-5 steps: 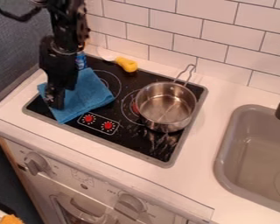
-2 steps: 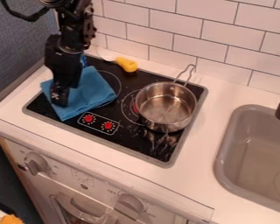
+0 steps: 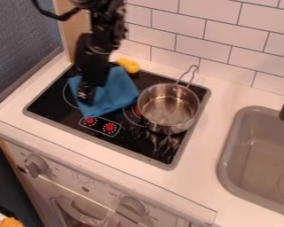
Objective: Moved the blue cloth between the two burner
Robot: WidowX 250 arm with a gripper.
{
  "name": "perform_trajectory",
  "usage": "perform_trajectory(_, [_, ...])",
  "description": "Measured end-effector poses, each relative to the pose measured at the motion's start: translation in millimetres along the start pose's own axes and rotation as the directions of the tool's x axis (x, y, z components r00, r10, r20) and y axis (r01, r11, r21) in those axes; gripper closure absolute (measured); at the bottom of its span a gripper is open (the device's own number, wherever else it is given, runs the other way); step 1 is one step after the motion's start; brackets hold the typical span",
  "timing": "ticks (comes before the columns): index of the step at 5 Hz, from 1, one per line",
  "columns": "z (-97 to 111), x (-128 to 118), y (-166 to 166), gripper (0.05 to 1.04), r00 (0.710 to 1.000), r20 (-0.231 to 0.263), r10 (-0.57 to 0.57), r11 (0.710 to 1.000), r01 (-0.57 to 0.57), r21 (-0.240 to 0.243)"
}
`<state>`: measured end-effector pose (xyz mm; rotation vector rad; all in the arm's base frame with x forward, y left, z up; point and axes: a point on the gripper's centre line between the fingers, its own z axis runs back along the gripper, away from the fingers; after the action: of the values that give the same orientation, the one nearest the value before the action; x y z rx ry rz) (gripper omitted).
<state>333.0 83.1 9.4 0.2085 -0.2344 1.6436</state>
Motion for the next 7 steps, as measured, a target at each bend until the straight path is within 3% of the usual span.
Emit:
perform_trajectory(3, [10.0,-38.7,-0.3,0.085,0.996,-0.023,-0.083,0.997,0.083,-0.011])
perform_trajectory(7, [14.0,-44.3,4.6,0.085,0.995,-0.024,-0.099,0.995,0.099,-0.001])
